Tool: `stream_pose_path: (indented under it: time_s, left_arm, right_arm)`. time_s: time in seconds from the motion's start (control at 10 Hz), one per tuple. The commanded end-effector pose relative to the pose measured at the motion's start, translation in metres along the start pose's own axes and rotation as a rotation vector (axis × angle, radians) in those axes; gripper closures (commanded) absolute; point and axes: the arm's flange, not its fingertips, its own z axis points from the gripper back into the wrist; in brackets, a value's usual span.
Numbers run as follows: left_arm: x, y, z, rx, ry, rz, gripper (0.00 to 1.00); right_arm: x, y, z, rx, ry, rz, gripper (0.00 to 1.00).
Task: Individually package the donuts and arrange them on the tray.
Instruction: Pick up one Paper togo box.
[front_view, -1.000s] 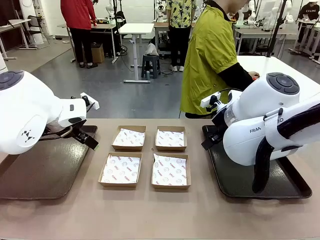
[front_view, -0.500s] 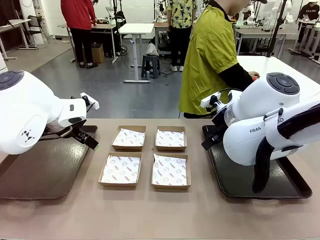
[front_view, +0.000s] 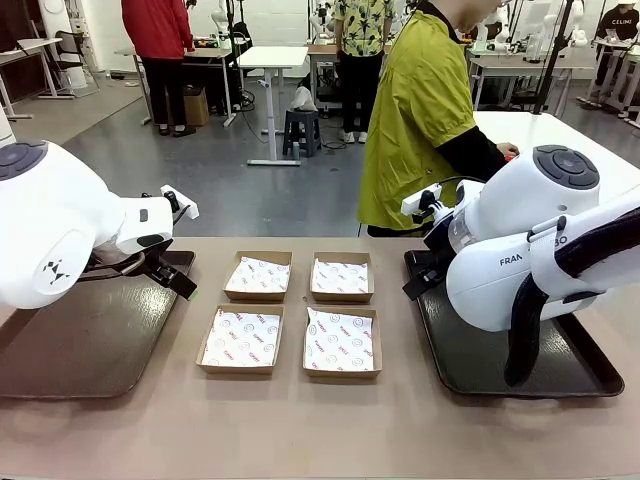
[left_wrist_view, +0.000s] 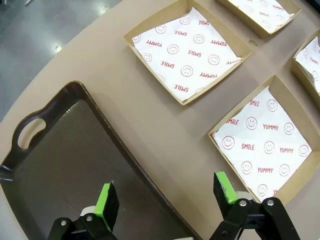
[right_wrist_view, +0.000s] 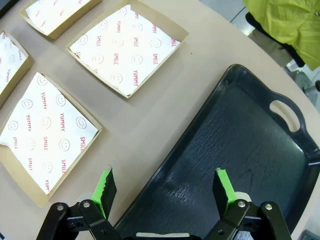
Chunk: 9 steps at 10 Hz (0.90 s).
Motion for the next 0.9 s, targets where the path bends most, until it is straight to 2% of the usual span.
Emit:
stream_pose_path:
  time_s: [0.0,0.2,0.5,0.7,0.8]
  left_arm:
    - [-0.008,-0.001,0.005,0.019,0.022,-0.050,0.00]
    - [-0.064,-0.019,0.041,0.009,0.018,-0.096,0.00]
    - [-0.119,-0.025,0.080,0.038,0.099,-0.129,0.00]
    - [-0.148,-0.028,0.102,0.015,0.098,-0.124,0.00]
    - [-0.152,-0.028,0.110,0.007,0.071,-0.120,0.00]
  right_arm:
    - [-0.006,0.006,0.011,-0.040,0.030,-0.030,0.00]
    - [-0.052,0.020,0.059,-0.053,0.059,-0.022,0.00]
    - [-0.117,0.032,0.116,-0.070,0.103,0.005,0.00]
    - [-0.144,0.037,0.131,-0.080,0.138,0.005,0.00]
    - [-0.145,0.034,0.129,-0.088,0.148,0.022,0.00]
